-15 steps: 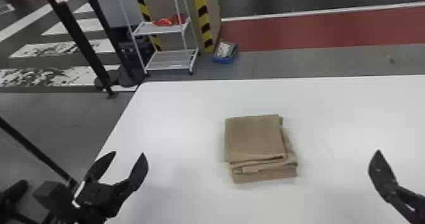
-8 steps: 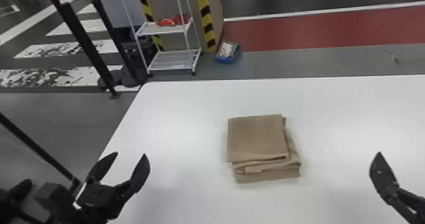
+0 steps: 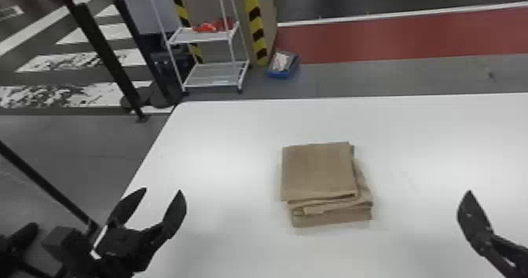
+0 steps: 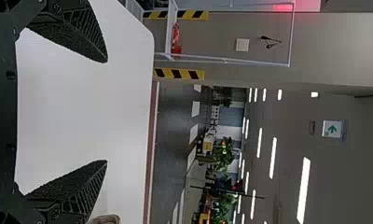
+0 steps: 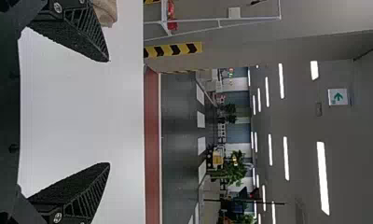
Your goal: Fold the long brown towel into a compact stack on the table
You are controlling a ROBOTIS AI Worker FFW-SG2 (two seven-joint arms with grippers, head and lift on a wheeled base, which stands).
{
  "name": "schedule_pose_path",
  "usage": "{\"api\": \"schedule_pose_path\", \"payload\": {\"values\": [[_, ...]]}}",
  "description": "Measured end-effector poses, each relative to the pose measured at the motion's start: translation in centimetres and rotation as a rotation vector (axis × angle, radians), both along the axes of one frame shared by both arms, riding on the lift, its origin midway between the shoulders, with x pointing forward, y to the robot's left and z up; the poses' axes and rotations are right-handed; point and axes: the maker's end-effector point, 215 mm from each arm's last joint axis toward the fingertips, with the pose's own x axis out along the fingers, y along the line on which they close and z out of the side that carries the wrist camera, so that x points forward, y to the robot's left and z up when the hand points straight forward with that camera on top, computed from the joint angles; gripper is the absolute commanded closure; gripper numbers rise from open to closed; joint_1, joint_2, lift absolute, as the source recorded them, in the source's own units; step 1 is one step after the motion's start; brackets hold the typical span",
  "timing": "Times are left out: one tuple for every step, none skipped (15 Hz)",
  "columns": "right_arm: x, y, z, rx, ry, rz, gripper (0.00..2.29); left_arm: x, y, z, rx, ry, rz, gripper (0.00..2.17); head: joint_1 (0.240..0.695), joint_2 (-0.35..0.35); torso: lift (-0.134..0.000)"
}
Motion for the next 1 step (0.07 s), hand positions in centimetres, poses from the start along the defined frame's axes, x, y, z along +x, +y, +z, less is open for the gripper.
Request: {"api": "schedule_pose_path", "payload": {"values": [[-0.02,0.01,0.05,0.000,0.000,0.000,0.09,0.01,-0.04,-0.01,0.000,0.000,0.000,0.12,0.695,0.256,-0.124]]}}
